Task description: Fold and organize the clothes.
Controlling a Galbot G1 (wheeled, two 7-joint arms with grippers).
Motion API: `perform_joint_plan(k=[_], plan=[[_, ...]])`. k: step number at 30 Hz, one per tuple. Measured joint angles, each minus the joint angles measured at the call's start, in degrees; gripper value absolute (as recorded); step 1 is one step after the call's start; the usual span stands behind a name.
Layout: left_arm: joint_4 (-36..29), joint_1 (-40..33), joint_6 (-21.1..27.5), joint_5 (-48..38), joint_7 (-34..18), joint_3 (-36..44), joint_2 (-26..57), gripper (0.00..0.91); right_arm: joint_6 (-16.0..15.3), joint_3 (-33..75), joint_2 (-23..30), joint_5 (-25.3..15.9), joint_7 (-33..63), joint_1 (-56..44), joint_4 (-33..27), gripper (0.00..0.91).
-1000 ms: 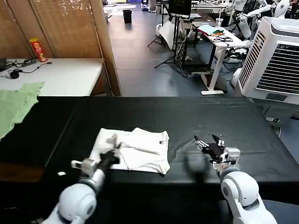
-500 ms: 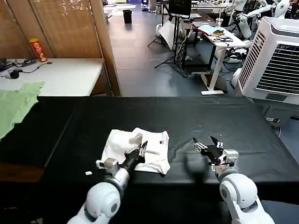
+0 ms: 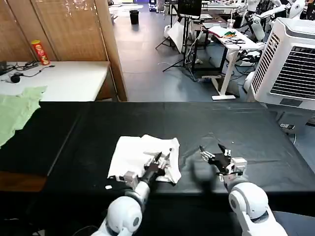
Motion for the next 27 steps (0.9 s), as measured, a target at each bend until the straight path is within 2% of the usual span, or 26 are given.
perform_joint_plan(k=[5,9,15,27], plan=[[-3.0,-0.3,-0.9,3.5,1.2,-1.1,1.3,0.878,1.1,-3.8,-1.2,0.2,-4.1,2.4,-0.8,0.878],[-5.7,0.2,-1.2,4.0,1.1,-4.5,5.5,0.878,1.5,-9.0,-2.0,0.1,-6.7,6.2,-1.9,0.878],[-8.3,2.5,-1.3,4.9,0.4,-11.5,11.9,0.878,1.1,-19.5,-1.8,-4.2,-8.8,14.5,-5.8,0.878],[-8.6,6.8,-1.6,7.7,-0.4,-15.6,12.1,0.878,-0.6,-33.1,-0.1,-10.9,-9.9,24.3,-14.3,0.878]])
